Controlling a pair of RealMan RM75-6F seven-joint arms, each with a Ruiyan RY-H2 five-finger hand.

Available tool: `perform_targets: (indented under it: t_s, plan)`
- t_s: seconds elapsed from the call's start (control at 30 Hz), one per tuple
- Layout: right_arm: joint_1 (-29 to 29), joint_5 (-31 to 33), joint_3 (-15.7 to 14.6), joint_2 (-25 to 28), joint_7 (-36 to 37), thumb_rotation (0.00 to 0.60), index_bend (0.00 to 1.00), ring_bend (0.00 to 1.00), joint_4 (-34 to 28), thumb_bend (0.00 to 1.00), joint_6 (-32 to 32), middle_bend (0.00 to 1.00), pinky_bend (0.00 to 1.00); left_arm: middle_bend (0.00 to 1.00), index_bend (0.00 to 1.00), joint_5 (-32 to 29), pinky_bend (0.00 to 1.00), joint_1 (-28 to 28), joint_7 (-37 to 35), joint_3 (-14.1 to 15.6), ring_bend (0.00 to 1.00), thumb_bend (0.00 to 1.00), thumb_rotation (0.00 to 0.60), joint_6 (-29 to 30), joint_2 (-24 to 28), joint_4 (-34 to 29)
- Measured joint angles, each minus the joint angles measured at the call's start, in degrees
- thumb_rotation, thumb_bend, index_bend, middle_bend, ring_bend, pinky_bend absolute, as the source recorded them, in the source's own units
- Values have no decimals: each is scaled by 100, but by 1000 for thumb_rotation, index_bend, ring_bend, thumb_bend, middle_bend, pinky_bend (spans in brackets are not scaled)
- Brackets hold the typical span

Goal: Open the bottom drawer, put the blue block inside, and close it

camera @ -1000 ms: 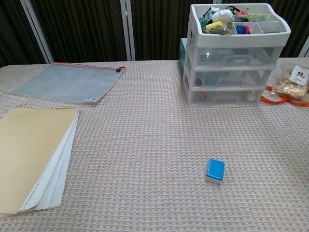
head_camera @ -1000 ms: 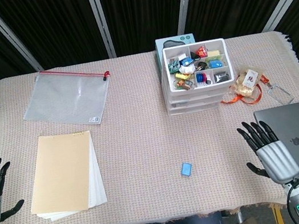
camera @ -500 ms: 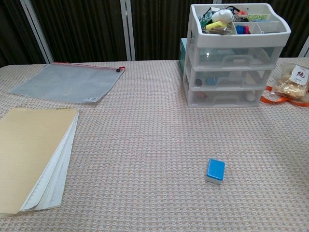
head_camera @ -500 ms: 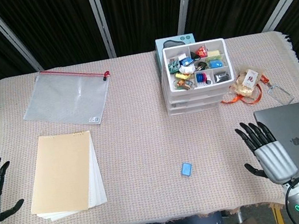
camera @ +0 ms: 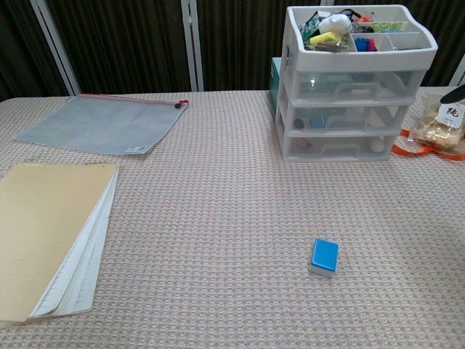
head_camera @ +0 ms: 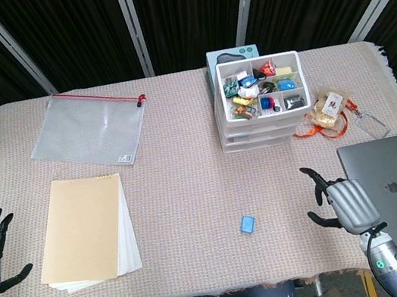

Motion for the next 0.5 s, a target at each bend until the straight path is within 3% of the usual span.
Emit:
perform_targets:
  t_s: [0.1, 0.2, 0.5]
  plan:
    - [162, 628, 186, -96, 37, 600, 118, 807, -257, 436, -267, 782, 738, 0, 78, 3, 0, -2, -31, -3, 0, 172, 600, 4, 2, -5]
    - [357, 1423, 399, -226, 73, 600, 118, 809, -461, 477, -533, 782, 744, 0, 78, 5, 0, -2, -93, -5, 0, 169, 600, 7, 3, -16]
    - [1069, 4419, 1208, -675, 683, 600, 118, 818, -775, 499, -1473, 782, 753, 0, 79, -29, 0, -11, -223, -27, 0, 171, 600, -5, 2, 3]
